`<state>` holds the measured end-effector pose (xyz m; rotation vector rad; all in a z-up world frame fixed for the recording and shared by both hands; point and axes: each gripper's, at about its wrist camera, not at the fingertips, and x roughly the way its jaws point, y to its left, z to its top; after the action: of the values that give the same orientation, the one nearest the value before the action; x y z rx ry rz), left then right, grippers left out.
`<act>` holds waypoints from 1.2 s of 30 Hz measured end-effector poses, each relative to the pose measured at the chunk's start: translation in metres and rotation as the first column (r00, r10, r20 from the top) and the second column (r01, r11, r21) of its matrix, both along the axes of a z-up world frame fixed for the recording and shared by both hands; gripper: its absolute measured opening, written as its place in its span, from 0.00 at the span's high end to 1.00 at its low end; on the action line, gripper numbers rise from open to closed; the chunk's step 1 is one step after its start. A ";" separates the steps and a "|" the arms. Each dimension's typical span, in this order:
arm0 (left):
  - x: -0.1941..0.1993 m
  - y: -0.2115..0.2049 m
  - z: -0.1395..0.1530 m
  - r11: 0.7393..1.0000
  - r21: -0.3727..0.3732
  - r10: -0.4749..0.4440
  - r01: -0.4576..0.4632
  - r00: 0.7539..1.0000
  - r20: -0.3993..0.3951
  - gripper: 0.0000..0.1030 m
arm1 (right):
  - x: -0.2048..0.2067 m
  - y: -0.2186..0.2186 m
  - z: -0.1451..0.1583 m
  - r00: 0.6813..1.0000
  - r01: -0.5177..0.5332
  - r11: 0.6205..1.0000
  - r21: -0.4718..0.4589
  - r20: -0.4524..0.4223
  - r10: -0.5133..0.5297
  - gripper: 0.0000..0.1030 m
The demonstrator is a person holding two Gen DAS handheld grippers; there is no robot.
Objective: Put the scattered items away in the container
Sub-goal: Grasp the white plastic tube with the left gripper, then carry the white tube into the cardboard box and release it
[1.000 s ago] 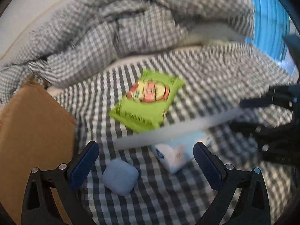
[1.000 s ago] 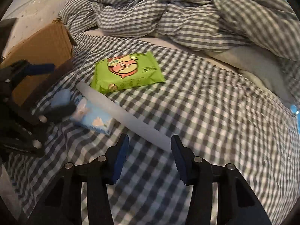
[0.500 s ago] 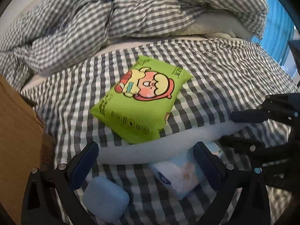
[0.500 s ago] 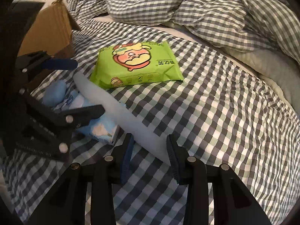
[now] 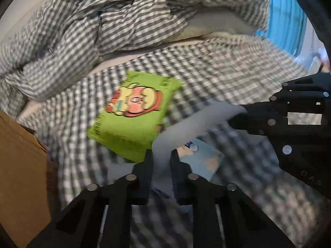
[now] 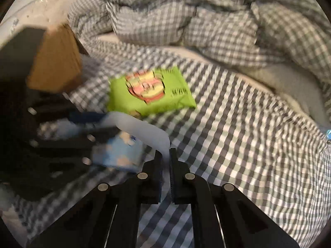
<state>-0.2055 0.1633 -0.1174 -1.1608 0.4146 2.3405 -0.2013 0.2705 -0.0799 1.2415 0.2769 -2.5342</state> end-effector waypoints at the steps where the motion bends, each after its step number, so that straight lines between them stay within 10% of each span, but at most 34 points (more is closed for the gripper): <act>1: 0.003 -0.001 0.003 1.000 0.013 -0.002 0.002 1.000 -0.003 0.87 | 0.003 0.001 0.007 1.000 0.001 1.000 -0.021 -0.009 -0.001 0.95; 20: 0.069 -0.077 0.147 0.959 0.218 0.215 -0.181 0.966 -0.144 0.88 | 0.094 -0.064 0.148 0.953 -0.163 0.984 -0.077 -0.272 0.137 0.95; 29: 0.083 -0.196 0.207 0.877 0.211 0.471 -0.433 0.862 -0.188 0.88 | 0.083 -0.163 0.162 0.934 -0.293 0.939 -0.180 -0.264 0.241 0.95; 36: 0.063 -0.265 0.182 0.813 0.159 0.580 -0.560 0.805 -0.126 0.88 | 0.047 -0.257 0.135 0.938 -0.335 0.916 -0.222 -0.171 0.301 0.95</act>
<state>-0.1424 -0.1020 0.0650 -1.1490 -0.0384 2.9523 -0.1546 0.0133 0.0555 0.8563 0.1678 -2.2863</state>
